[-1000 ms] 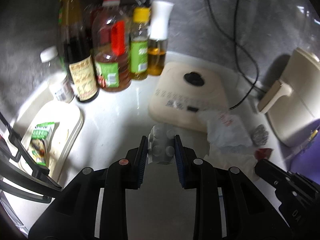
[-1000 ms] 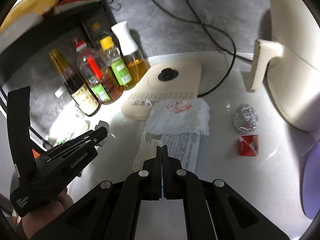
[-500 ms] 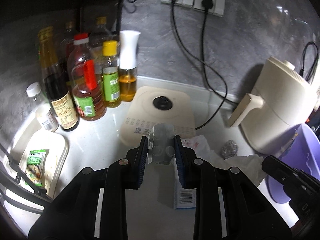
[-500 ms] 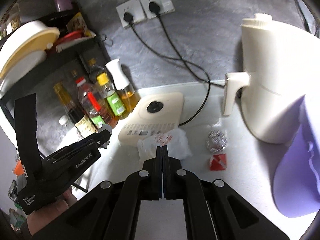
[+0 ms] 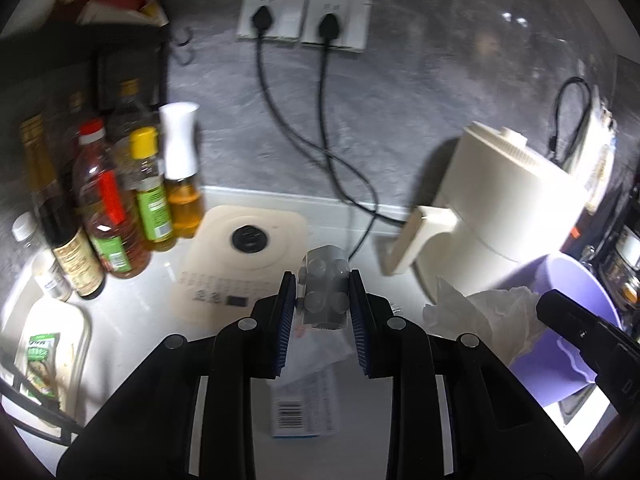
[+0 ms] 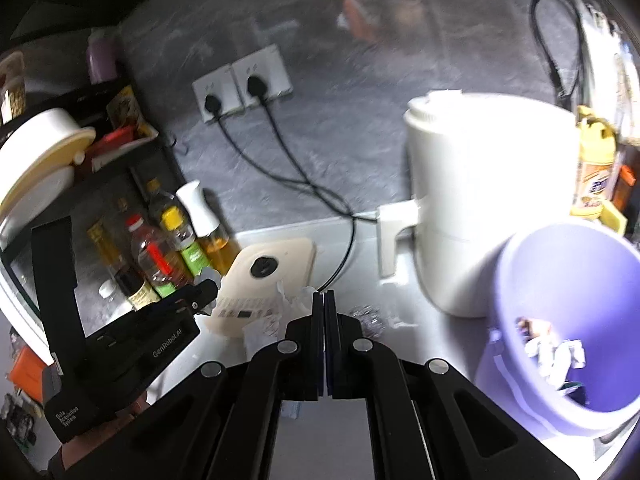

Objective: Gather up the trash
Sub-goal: 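Carry the tissue into the lavender bucket and open the left gripper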

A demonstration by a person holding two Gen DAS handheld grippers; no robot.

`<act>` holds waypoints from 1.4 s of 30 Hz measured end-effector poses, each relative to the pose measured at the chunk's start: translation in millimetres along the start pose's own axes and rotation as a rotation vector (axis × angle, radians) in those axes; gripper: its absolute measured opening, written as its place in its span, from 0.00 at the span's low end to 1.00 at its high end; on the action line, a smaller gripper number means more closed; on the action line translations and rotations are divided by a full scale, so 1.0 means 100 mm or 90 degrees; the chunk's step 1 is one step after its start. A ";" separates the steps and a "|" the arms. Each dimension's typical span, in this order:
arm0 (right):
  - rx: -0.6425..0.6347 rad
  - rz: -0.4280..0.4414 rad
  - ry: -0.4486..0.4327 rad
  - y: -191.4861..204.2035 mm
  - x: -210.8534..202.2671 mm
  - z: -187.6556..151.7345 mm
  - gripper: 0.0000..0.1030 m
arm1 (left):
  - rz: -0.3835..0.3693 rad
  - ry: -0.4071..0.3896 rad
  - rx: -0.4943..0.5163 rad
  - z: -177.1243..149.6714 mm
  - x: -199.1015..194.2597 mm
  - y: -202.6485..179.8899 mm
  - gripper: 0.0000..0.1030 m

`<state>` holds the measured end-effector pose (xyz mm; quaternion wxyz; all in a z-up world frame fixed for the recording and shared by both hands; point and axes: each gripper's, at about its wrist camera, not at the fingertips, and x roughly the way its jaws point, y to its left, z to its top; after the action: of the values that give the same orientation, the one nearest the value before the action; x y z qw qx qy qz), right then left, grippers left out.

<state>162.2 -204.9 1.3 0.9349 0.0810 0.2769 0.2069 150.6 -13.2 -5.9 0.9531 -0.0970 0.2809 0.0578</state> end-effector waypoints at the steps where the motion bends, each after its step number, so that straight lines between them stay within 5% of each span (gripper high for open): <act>1: 0.002 -0.005 -0.005 -0.03 -0.04 0.02 0.01 | -0.007 -0.001 0.004 0.01 0.00 -0.05 0.26; 25: 0.102 -0.204 -0.087 -1.04 -0.85 0.01 0.02 | -0.189 0.012 0.107 0.00 0.15 -1.42 0.26; 28: 0.130 -0.218 -0.070 -1.19 -0.87 -0.02 0.06 | -0.210 0.014 0.118 -0.01 0.16 -1.57 0.26; 30: 0.146 -0.226 -0.075 -1.26 -0.92 -0.06 0.39 | -0.219 0.014 0.123 -0.01 0.16 -1.64 0.26; 42: 0.198 -0.283 -0.076 -1.57 -1.22 -0.30 0.40 | -0.282 0.030 0.160 -0.09 0.15 -2.13 0.27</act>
<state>106.0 -398.2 -6.5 0.9483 0.1726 0.2608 -0.0531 193.1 -221.6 11.0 0.9403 -0.0379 0.2798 -0.1900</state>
